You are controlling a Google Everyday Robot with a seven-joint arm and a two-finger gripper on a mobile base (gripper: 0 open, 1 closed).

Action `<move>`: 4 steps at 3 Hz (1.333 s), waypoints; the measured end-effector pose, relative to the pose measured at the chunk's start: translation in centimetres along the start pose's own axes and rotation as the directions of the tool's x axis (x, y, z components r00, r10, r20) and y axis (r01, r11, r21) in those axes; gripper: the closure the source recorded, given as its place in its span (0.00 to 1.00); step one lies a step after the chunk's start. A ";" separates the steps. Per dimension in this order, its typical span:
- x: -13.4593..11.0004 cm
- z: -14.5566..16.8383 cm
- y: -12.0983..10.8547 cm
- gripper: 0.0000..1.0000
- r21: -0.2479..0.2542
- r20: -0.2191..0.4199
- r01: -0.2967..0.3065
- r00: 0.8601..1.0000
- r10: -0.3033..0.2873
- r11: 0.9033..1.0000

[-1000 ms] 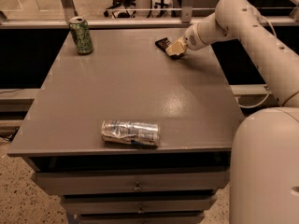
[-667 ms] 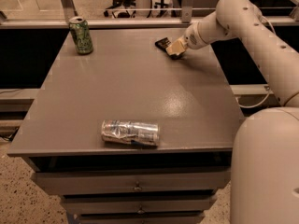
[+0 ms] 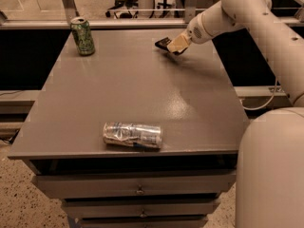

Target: Move rxbar chocolate near redbull can

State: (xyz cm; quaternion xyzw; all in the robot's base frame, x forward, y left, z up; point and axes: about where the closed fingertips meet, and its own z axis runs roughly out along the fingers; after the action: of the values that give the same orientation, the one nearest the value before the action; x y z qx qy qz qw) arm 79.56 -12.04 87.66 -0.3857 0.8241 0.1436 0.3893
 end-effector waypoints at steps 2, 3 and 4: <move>1.3 -9.9 4.7 1.00 -0.077 -0.106 0.019 0.994 -0.027 0.997; 5.1 -12.6 7.6 1.00 -0.178 -0.167 -0.034 0.986 0.004 0.983; 5.1 -12.6 7.6 1.00 -0.179 -0.167 -0.034 0.986 0.004 0.983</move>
Offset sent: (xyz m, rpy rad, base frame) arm -0.1257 -0.0476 0.0743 -0.0854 0.1274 0.0820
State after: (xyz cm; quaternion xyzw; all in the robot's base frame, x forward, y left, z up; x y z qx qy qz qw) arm 65.16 -16.44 91.60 -0.4221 0.8409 0.1889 0.2811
